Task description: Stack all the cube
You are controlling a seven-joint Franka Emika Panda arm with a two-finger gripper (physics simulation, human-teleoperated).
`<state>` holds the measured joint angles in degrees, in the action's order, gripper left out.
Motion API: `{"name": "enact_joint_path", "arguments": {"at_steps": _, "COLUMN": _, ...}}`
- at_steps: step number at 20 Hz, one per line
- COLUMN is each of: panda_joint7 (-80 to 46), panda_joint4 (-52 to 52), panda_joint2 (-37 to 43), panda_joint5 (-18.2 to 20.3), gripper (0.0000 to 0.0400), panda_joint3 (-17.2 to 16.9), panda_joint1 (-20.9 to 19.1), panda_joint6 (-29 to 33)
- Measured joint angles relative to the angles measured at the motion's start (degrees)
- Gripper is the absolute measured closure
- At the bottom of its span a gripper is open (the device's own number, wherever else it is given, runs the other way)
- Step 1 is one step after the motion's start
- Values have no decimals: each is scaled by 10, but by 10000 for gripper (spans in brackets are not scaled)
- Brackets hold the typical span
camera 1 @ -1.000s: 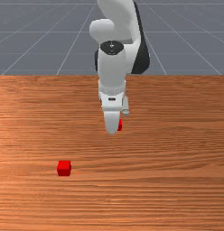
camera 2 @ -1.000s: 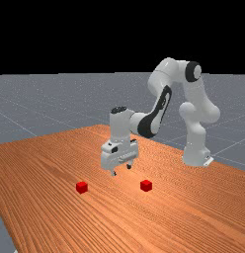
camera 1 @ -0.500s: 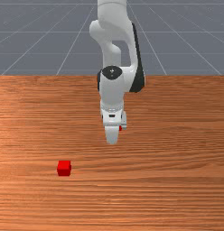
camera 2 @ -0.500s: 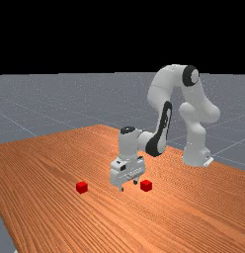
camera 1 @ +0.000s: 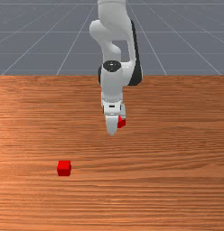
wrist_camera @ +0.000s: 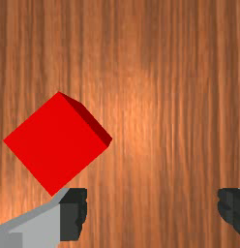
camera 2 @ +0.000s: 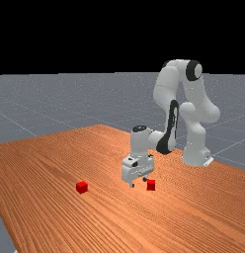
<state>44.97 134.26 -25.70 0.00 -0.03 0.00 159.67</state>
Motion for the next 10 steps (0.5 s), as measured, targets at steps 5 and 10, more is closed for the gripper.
{"name": "enact_joint_path", "arguments": {"at_steps": 5, "panda_joint7": 2, "panda_joint4": 54, "panda_joint2": 25, "panda_joint5": -1, "gripper": 0, "panda_joint3": 0, "panda_joint1": 0, "panda_joint6": 33}}
{"name": "enact_joint_path", "arguments": {"at_steps": 10, "panda_joint7": -27, "panda_joint4": 55, "panda_joint2": 53, "panda_joint5": 3, "gripper": 0, "panda_joint3": -2, "panda_joint1": 10, "panda_joint6": -4}}
